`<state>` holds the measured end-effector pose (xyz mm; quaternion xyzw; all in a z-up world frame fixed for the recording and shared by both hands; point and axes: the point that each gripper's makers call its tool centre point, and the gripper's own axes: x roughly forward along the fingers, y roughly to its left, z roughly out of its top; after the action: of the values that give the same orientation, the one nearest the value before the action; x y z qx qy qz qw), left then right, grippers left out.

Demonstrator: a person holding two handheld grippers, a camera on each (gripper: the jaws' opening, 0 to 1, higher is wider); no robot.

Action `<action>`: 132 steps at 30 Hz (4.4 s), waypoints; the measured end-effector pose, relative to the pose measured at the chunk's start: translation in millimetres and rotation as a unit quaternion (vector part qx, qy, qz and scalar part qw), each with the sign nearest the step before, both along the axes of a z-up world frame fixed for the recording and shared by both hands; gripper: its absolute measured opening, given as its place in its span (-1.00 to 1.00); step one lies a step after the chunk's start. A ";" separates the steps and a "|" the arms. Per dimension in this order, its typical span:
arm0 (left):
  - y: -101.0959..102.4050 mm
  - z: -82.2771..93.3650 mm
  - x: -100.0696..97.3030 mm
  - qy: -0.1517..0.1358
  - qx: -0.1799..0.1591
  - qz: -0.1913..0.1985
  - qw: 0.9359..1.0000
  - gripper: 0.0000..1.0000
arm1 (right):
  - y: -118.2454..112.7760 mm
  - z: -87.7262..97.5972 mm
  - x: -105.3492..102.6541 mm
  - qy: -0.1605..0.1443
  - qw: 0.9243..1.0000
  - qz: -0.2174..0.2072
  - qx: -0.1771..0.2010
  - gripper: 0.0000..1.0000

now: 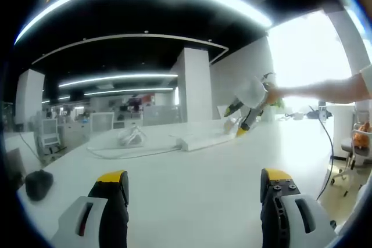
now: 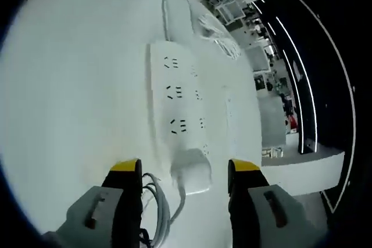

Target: Straighten the power strip on the desk, plug the charger into it

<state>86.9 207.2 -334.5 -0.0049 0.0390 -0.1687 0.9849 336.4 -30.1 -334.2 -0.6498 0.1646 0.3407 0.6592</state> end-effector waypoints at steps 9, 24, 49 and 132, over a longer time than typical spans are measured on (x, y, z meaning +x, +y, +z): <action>3.3 -1.2 -0.8 0.002 0.001 0.004 1.000 0.94 | -3.7 -5.3 8.5 -0.004 1.000 0.011 -0.023 -0.29; 2.3 -6.7 3.4 0.009 0.002 0.005 1.000 0.92 | -6.3 -3.5 -9.4 0.098 0.994 -0.031 -0.022 -0.47; -8.2 -3.3 17.5 0.013 0.011 -0.007 1.000 0.91 | -3.9 -7.7 -9.8 0.259 0.959 -0.108 -0.036 -0.49; -6.6 -2.2 19.2 0.009 0.012 0.000 1.000 0.91 | -3.5 -18.7 -4.0 0.244 0.960 -0.112 -0.083 -0.42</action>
<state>106.1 200.5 -336.6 0.0054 0.0502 -0.1683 0.9844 332.4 -33.6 -352.9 -0.5763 0.4201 0.3981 0.5770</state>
